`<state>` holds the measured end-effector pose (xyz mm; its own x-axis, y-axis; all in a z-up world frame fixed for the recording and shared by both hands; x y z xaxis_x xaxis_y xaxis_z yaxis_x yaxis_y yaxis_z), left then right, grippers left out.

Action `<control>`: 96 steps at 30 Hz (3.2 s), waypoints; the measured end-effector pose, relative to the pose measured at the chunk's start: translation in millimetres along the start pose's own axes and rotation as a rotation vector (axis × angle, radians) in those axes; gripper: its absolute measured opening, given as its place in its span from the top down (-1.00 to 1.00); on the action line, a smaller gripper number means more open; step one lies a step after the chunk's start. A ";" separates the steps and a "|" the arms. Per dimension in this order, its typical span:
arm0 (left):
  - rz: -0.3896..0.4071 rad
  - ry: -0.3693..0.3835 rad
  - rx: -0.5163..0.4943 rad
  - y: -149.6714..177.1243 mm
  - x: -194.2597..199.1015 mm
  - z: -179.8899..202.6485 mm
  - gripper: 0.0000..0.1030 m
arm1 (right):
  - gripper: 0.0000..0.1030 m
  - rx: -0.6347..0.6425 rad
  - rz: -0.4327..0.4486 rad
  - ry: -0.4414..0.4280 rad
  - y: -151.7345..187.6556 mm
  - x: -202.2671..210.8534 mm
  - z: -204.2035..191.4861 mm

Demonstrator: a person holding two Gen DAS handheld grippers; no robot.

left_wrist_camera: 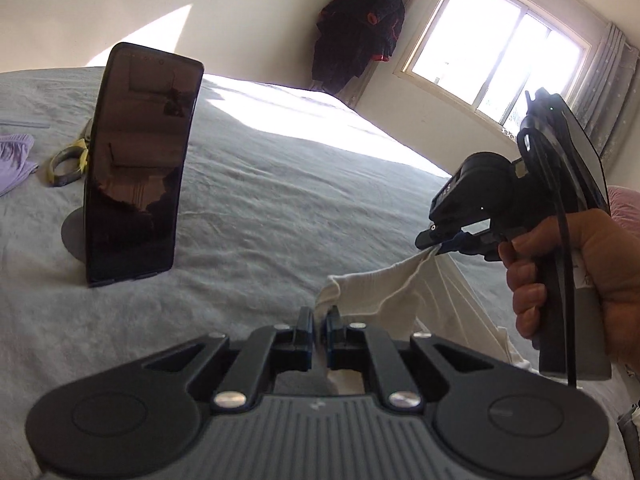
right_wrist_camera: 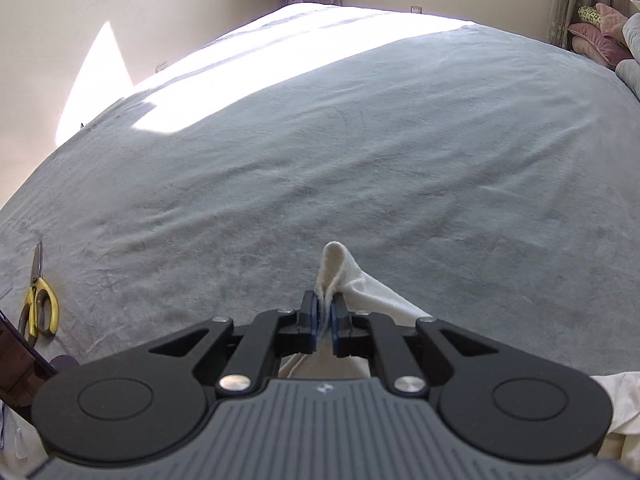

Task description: Fold clothes

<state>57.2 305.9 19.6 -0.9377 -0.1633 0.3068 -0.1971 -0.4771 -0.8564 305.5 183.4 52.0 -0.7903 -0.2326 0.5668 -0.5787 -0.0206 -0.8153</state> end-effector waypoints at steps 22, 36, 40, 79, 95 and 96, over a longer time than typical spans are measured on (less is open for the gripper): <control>-0.106 -0.090 0.063 6.9 -29.7 -30.2 0.57 | 0.01 0.053 -0.034 -0.064 6.5 -8.9 6.9; -0.046 -0.064 0.029 -1.3 -0.7 -10.5 0.16 | 0.01 0.016 -0.055 0.066 31.8 66.1 95.1; -0.040 -0.017 -0.027 4.1 5.9 7.7 0.15 | 0.01 0.018 -0.057 0.123 41.3 87.3 129.6; -0.238 0.175 -0.142 59.3 -11.4 78.3 0.16 | 0.01 0.394 -0.045 -0.055 77.9 77.8 144.8; -0.238 0.173 -0.142 60.0 -18.7 81.6 0.16 | 0.89 0.362 0.031 0.063 47.4 76.8 187.3; -0.237 0.172 -0.143 60.1 -19.0 81.9 0.16 | 0.89 0.354 0.041 0.093 42.3 77.3 195.2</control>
<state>86.7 209.6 -3.7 -0.8930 0.0924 0.4406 -0.4428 -0.3562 -0.8228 259.2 -25.2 38.3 -0.8359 -0.1516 0.5276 -0.4532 -0.3518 -0.8191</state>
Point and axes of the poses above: each gripper's, at about its wrist camera, not at the fingertips, and x roughly against the way its jaws point, z to its right, y to its underside, the point moved 5 cm from there along -x, roughly the way its jaws point, and after that the axes turned 15 degrees about z, right-handed, at the moved point
